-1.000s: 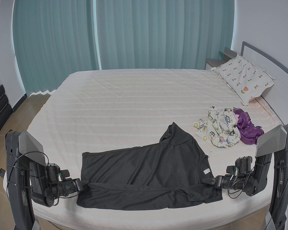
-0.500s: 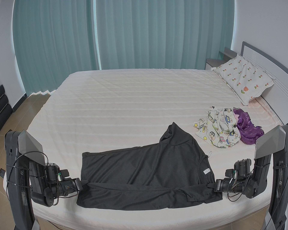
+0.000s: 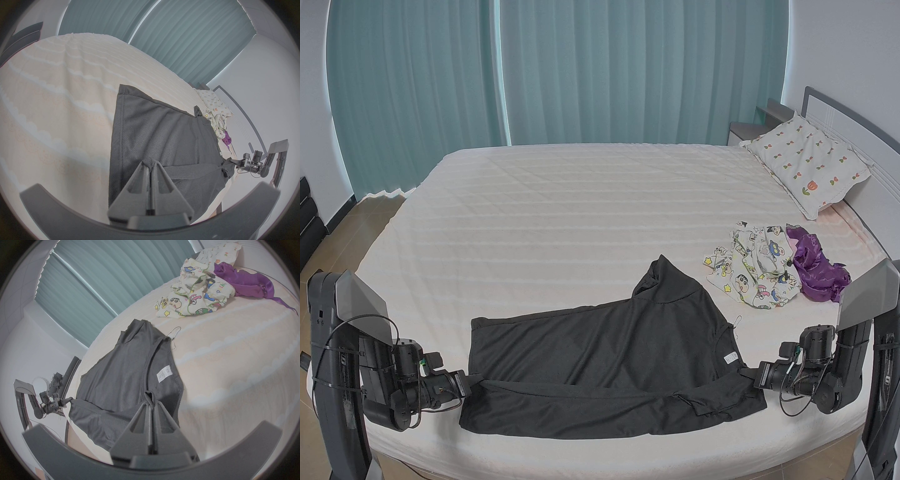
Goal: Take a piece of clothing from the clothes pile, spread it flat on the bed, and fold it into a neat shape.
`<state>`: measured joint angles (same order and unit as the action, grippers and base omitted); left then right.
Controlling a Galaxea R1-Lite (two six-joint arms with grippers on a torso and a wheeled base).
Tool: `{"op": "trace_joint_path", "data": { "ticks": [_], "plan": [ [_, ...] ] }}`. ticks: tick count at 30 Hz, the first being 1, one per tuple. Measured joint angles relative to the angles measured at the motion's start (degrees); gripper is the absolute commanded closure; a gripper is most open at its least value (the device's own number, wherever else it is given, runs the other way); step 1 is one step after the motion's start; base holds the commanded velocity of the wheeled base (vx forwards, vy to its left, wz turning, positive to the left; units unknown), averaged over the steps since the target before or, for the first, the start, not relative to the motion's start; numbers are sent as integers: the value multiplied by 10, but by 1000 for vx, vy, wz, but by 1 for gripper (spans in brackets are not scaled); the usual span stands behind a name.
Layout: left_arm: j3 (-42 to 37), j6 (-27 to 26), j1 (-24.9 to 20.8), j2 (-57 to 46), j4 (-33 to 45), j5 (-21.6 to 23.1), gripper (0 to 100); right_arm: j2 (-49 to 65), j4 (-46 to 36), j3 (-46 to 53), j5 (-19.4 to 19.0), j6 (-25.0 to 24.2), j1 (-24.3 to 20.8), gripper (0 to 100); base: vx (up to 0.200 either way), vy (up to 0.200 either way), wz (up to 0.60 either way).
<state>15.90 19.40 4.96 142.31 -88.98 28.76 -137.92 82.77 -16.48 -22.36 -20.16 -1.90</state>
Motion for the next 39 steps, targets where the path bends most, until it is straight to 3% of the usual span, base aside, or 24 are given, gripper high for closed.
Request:
{"op": "trace_joint_path", "data": {
  "ticks": [8, 18, 37, 38, 39],
  "plan": [
    [2, 11, 10, -6, 0, -5, 100, -13, 60, -3, 5, -28, 2, 100, 0, 0, 0],
    [14, 8, 14, 0, 0, -34, 100, -35, 62, -22, 10, -30, 3, 100, 0, 0, 0],
    [5, -10, 13, 5, 5, -37, 100, -69, 62, -67, 26, -32, 4, 100, 0, 0, 0],
    [5, -11, 13, 5, 12, -37, 100, -70, 62, -68, 26, -32, 4, 0, 0, 0, 0],
    [5, -11, 13, 4, 19, -37, 100, -71, 62, -69, 26, -32, 4, 0, 0, 0, 0]
  ]
}}
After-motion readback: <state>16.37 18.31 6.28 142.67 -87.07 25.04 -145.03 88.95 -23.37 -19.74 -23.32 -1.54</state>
